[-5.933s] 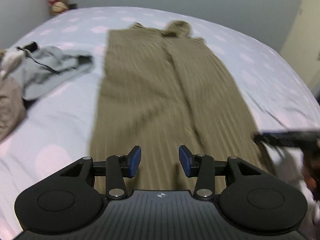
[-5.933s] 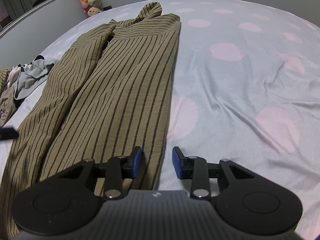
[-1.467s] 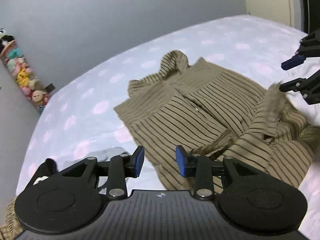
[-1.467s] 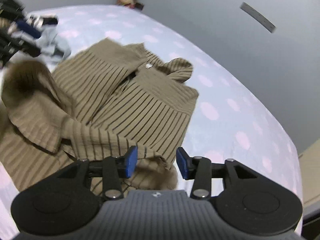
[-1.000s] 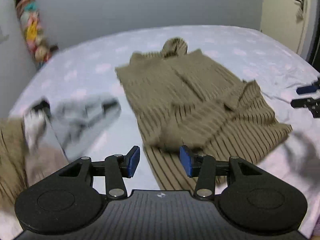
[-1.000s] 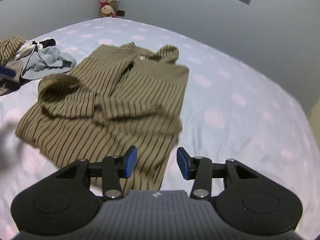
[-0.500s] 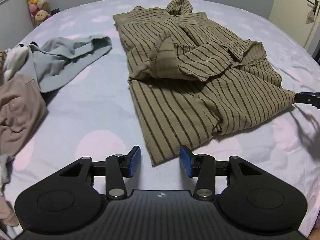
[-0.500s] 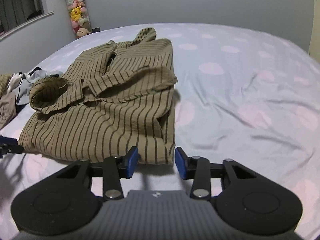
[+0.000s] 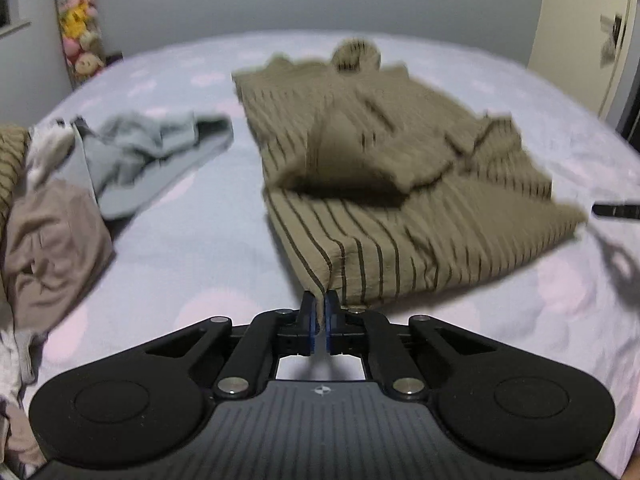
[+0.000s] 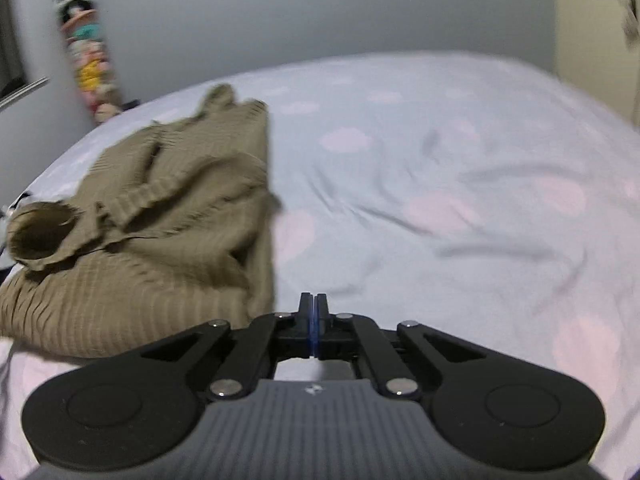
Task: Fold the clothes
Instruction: 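Open both grippers and release the folded shirt onto the bed, then pinch the folded shirt edge with the right gripper and lift it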
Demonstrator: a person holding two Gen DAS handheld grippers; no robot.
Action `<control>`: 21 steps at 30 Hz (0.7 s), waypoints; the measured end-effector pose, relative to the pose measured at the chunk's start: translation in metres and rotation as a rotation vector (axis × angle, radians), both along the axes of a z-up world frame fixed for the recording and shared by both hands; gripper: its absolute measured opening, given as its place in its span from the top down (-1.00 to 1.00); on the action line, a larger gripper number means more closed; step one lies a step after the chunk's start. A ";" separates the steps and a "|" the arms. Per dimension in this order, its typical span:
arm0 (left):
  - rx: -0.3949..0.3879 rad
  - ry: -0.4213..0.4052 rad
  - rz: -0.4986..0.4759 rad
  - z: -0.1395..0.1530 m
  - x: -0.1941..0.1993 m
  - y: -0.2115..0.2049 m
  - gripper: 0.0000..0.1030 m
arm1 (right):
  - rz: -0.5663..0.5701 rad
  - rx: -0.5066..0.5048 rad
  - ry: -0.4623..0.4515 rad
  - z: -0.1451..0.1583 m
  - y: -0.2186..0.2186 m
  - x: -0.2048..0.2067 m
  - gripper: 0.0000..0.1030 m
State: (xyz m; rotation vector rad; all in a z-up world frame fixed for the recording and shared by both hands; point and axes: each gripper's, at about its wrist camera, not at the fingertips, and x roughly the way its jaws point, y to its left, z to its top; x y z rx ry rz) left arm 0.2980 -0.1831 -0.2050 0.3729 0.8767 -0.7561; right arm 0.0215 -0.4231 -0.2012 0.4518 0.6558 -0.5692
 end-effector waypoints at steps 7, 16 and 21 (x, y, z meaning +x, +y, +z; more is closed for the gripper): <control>0.075 -0.057 0.056 0.001 -0.005 0.000 0.74 | 0.032 -0.007 -0.010 0.004 0.007 0.000 0.85; -0.112 0.046 0.154 0.006 0.011 0.016 0.18 | 0.046 0.027 -0.085 0.021 0.000 0.017 0.04; -0.106 0.054 0.143 -0.002 0.012 0.012 0.18 | 0.126 0.030 -0.079 0.019 -0.006 0.050 0.18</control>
